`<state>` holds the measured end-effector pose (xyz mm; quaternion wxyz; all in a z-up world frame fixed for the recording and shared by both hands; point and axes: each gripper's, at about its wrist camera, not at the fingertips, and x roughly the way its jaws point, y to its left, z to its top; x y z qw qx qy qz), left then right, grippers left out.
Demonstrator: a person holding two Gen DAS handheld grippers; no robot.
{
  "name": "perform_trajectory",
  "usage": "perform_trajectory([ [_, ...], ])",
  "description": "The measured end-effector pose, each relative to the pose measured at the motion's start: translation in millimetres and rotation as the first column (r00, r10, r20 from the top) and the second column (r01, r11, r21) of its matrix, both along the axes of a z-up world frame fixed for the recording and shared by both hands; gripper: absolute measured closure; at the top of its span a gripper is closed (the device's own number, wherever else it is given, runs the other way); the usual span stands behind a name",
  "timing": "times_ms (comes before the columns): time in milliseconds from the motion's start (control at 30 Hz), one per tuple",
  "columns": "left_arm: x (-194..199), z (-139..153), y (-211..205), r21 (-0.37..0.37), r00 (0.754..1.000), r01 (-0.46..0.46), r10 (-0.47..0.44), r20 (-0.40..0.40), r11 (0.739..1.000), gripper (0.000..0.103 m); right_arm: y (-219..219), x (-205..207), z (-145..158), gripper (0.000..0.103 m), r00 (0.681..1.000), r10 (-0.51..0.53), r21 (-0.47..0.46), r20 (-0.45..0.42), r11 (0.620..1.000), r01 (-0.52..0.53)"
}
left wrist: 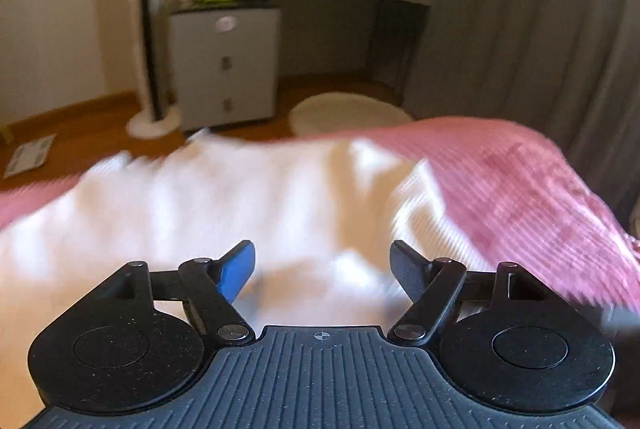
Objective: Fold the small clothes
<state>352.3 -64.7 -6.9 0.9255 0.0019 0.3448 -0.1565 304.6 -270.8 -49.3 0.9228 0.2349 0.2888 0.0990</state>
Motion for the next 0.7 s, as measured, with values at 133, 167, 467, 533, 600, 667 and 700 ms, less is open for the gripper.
perform_trajectory([
  [133, -40.5, -4.5, 54.5, -0.027, 0.990, -0.137, 0.136, -0.027, 0.990, 0.009, 11.7, 8.9, -8.8, 0.087, 0.998, 0.050, -0.019, -0.025, 0.999, -0.050],
  [167, -50.3, -4.0, 72.4, -0.037, 0.982, -0.189, 0.188, -0.031, 0.981, 0.008, 17.2, 11.3, -12.3, 0.087, 0.998, 0.052, -0.056, -0.038, 0.997, -0.054],
  [467, -120.2, 14.5, 250.0, -0.200, 0.787, -0.616, 0.606, -0.115, 0.762, 0.005, 44.1, -0.2, 6.7, 0.081, 0.999, -0.020, -0.275, 0.044, 0.961, 0.031],
  [533, -129.1, 13.9, 270.9, -0.230, 0.759, -0.649, 0.636, -0.140, 0.725, 0.005, 50.8, -3.8, 10.2, 0.077, 0.997, 0.035, -0.244, 0.064, 0.970, -0.019],
  [600, -130.1, 11.3, 276.0, -0.263, 0.767, -0.640, 0.621, -0.160, 0.722, 0.005, 56.3, -3.0, 10.7, 0.076, 0.996, 0.070, -0.237, 0.054, 0.970, -0.055],
  [667, -124.3, 9.7, 269.7, -0.277, 0.797, -0.603, 0.581, -0.165, 0.748, 0.005, 62.1, -0.8, 7.0, 0.076, 0.996, 0.082, -0.260, 0.035, 0.963, -0.070],
  [700, -120.7, 7.2, 264.3, -0.278, 0.810, -0.585, 0.564, -0.158, 0.762, 0.005, 63.6, 1.4, 3.6, 0.076, 0.996, 0.081, -0.296, 0.024, 0.953, -0.071],
])
